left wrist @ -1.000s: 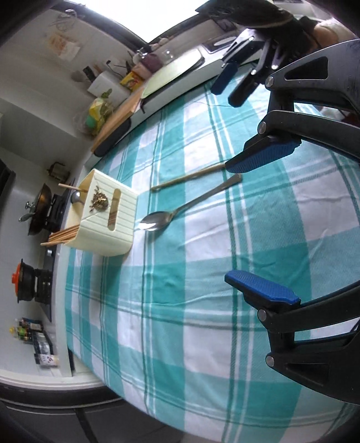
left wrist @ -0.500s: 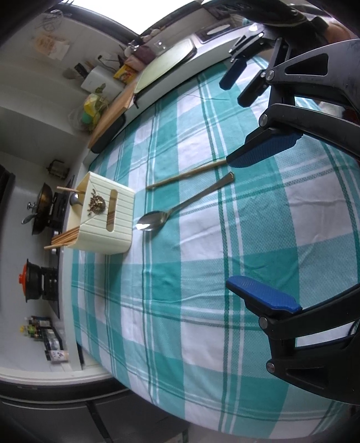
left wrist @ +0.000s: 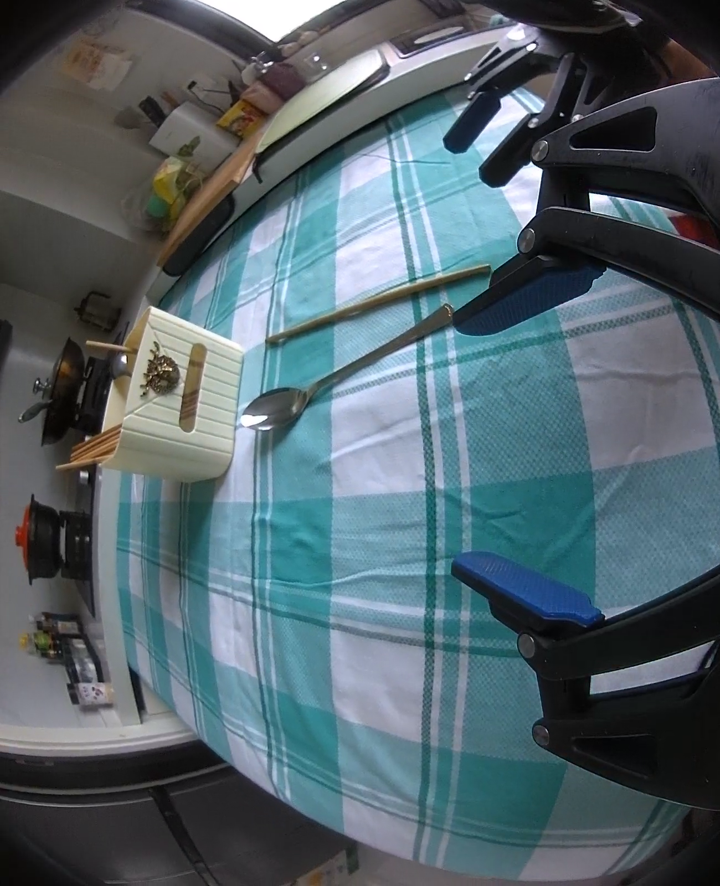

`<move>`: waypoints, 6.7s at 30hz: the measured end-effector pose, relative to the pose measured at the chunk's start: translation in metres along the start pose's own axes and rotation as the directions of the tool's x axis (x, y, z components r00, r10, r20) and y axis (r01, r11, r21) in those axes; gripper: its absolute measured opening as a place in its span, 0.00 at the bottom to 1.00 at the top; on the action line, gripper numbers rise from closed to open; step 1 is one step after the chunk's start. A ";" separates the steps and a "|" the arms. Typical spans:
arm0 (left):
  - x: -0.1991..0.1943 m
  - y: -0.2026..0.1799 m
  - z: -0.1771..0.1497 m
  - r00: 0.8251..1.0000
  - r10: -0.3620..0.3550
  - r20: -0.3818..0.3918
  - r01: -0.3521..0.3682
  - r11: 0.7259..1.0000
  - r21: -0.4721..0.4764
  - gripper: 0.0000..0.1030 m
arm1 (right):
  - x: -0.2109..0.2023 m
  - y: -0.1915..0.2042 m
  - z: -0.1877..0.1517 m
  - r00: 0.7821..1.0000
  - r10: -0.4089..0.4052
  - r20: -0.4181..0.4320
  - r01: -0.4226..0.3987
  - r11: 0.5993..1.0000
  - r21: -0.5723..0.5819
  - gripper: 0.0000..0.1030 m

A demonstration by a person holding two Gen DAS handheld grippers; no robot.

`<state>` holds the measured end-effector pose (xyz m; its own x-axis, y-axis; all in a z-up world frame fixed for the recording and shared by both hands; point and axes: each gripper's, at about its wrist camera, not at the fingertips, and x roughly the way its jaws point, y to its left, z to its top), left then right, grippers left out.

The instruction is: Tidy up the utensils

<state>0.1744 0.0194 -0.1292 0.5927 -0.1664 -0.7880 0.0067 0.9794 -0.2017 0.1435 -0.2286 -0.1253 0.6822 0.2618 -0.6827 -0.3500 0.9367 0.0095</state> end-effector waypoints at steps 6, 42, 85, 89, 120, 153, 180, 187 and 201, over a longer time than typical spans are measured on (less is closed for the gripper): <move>0.003 0.008 0.003 1.000 0.016 0.000 -0.016 0.999 -0.033 0.80 | 0.001 -0.001 0.000 1.000 -0.003 0.009 0.003 1.000 0.006 0.54; 0.135 -0.054 0.057 0.985 0.171 -0.002 -0.168 0.970 0.174 0.05 | 0.006 -0.024 -0.011 0.999 -0.033 -0.009 0.034 0.996 0.078 0.54; 0.115 0.025 0.060 0.984 0.143 -0.107 -0.119 0.972 0.203 0.41 | 0.223 -0.024 0.139 0.944 0.020 -0.329 -0.001 0.998 0.057 0.07; 0.104 0.028 0.063 0.993 0.105 -0.061 -0.092 0.979 0.185 0.41 | 0.206 -0.043 0.140 0.962 0.111 -0.248 -0.073 0.985 0.158 0.07; -0.059 0.016 0.072 0.942 -0.041 0.333 -0.002 0.992 0.127 0.41 | -0.052 -0.026 0.131 0.930 0.101 0.353 -0.126 0.991 0.047 0.07; -0.086 0.004 0.216 0.928 -0.154 0.340 0.106 0.982 0.156 0.40 | -0.009 -0.039 0.273 0.907 0.152 0.394 -0.147 0.988 -0.042 0.07; 0.109 -0.006 0.320 0.987 0.013 0.160 -0.030 0.995 0.099 0.57 | 0.214 -0.078 0.336 0.971 0.219 0.096 -0.228 0.968 0.101 0.55; 0.032 -0.013 0.262 0.918 0.144 0.369 -0.197 0.975 0.108 1.00 | 0.116 -0.081 0.312 0.980 0.090 0.179 -0.111 0.987 0.112 0.65; -0.056 -0.042 0.112 0.857 0.289 0.426 -0.342 0.938 0.051 1.00 | -0.013 -0.024 0.170 0.978 -0.060 0.201 0.053 0.998 0.036 0.99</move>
<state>0.2310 0.0003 -0.0113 0.8533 0.1893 -0.4859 -0.1554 0.9818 0.1095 0.2525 -0.2144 0.0074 0.8171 0.2469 -0.5209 -0.2895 0.9572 -0.0006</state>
